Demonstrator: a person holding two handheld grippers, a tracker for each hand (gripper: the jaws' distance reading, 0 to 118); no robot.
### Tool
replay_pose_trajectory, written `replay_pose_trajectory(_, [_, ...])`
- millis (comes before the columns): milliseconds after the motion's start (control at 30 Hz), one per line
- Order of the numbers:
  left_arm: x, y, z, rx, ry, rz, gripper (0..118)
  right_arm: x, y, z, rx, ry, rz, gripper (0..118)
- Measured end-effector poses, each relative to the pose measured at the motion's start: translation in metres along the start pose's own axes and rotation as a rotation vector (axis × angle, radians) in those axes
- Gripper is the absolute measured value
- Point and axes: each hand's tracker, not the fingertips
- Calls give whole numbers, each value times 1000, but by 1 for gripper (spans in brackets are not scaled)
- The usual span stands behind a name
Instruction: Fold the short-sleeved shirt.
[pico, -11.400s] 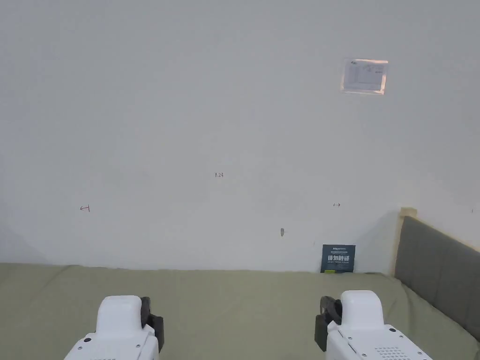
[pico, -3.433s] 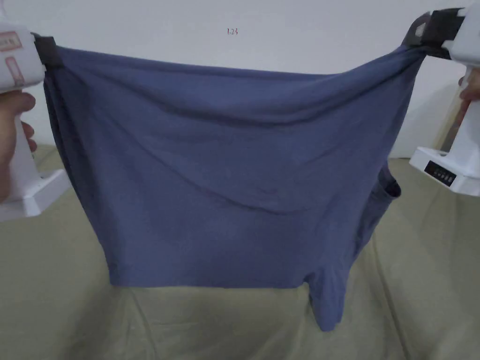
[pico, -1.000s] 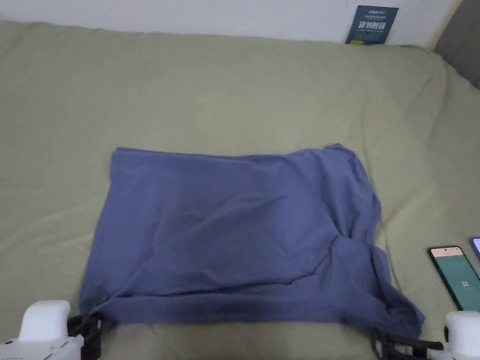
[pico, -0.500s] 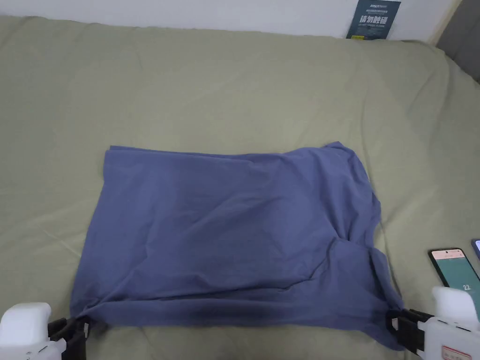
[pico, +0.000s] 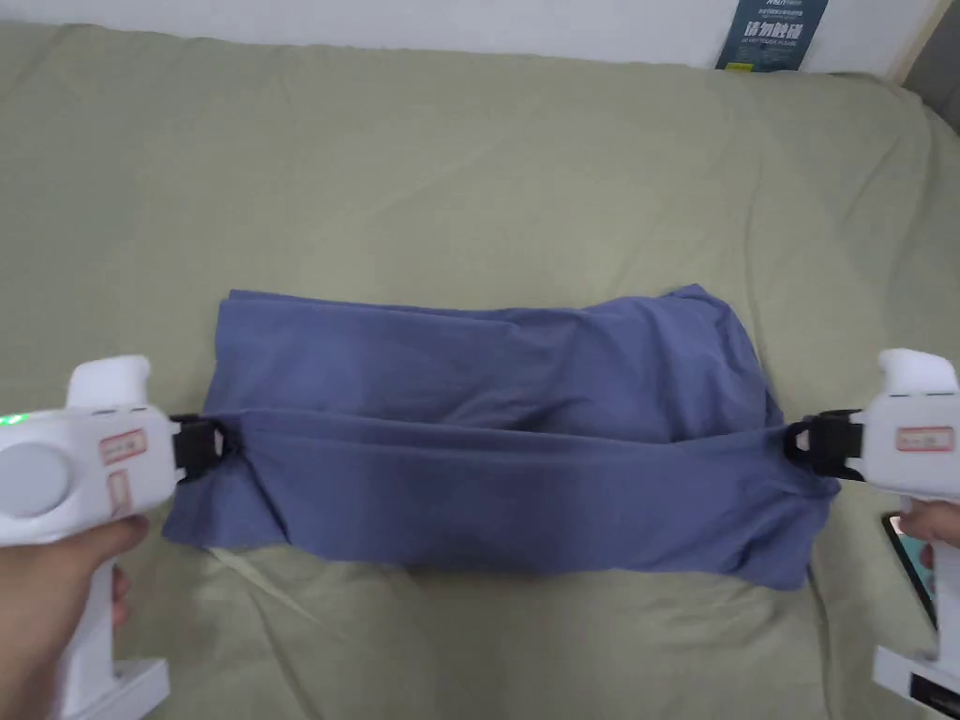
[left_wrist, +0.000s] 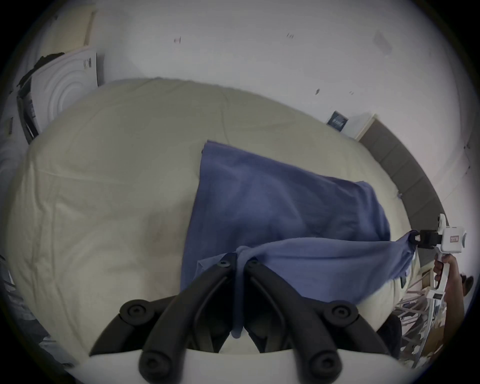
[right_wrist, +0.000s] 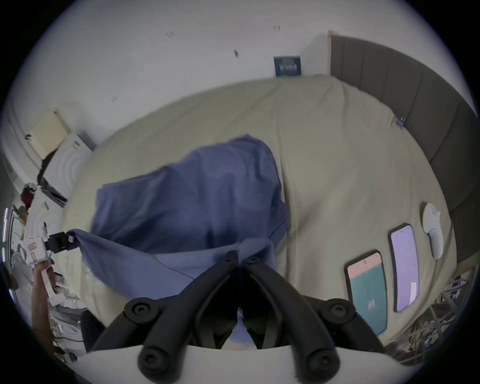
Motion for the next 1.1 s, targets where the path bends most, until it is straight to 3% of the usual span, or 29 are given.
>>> replay_pose_trajectory(100, [6, 8, -37, -83, 48, -8, 4, -1, -1, -35, 33, 10, -3, 4])
replay_pose_trajectory(133, [7, 6, -44, -86, 65, -25, 4, 1, -4, -40, 47, 34, -16, 15])
replay_pose_trajectory(167, [8, 4, -45, -75, 70, -26, 11, 4, -6, -41, 70, 62, -26, 44])
replay_pose_trajectory(200, [9, 2, -45, -41, 109, -39, 58, 4, -10, -39, 92, 55, -51, 95])
replay_pose_trajectory(233, [10, -1, -36, -21, 139, -50, 105, 0, -16, -30, 115, 49, -51, 116])
replay_pose_trajectory(267, [9, -6, -25, 21, 129, -45, 118, -3, -21, -16, 172, 72, -33, 118])
replay_pose_trajectory(300, [11, -11, 4, 115, 73, -38, 112, -7, -29, 4, 262, 104, -6, 118])
replay_pose_trajectory(367, [20, -34, 59, 184, -12, -6, 116, -15, -50, 36, 427, 108, 52, 118])
replay_pose_trajectory(433, [31, -64, 106, 268, 0, -1, 118, -29, -84, 71, 522, 135, 98, 118])
replay_pose_trajectory(467, [-6, -80, 81, 302, 14, -14, 118, -35, -98, 83, 538, 118, 97, 118])
replay_pose_trajectory(500, [-7, -98, 91, 320, 43, -52, 118, -52, -117, 99, 488, 112, 90, 118])
replay_pose_trajectory(533, [-6, -112, 97, 320, 91, -77, 117, -57, -128, 103, 419, 116, 82, 109])
replay_pose_trajectory(567, [-5, -125, 99, 302, 167, -108, 108, -61, -145, 107, 431, 143, 58, 82])
replay_pose_trajectory(600, [12, -136, 113, 271, 174, -132, 46, -65, -161, 111, 443, 159, 52, 29])
replay_pose_trajectory(633, [12, -143, 113, 237, 133, -147, 0, -65, -168, 110, 426, 149, 57, 0])
replay_pose_trajectory(667, [12, -143, 103, 181, 169, -139, 0, -71, -176, 110, 399, 90, 66, 0])
replay_pose_trajectory(700, [13, -148, 100, 140, 247, -135, 0, -72, -186, 110, 407, 101, 53, 0])
replay_pose_trajectory(733, [-4, -145, 90, 130, 145, -134, 0, -70, -190, 111, 399, 134, 50, 0])
replay_pose_trajectory(767, [-8, -139, 83, 120, 129, -103, 0, -70, -193, 109, 377, 177, 38, 0])
replay_pose_trajectory(800, [-12, -132, 76, 109, 144, -89, 0, -72, -196, 108, 381, 143, 36, 0])
replay_pose_trajectory(933, [-13, -108, 37, 56, 182, -177, 51, -71, -200, 109, 359, 146, 18, 0])
replay_pose_trajectory(967, [-14, -102, 24, 19, 209, -204, 104, -70, -200, 108, 354, 150, 17, 0])
replay_pose_trajectory(1000, [-15, -103, 17, 30, 175, -276, 115, -70, -200, 108, 349, 150, 20, 0])
replay_pose_trajectory(1100, [-15, -83, -2, -4, 245, -286, 115, -73, -200, 110, 344, 133, 50, 0])
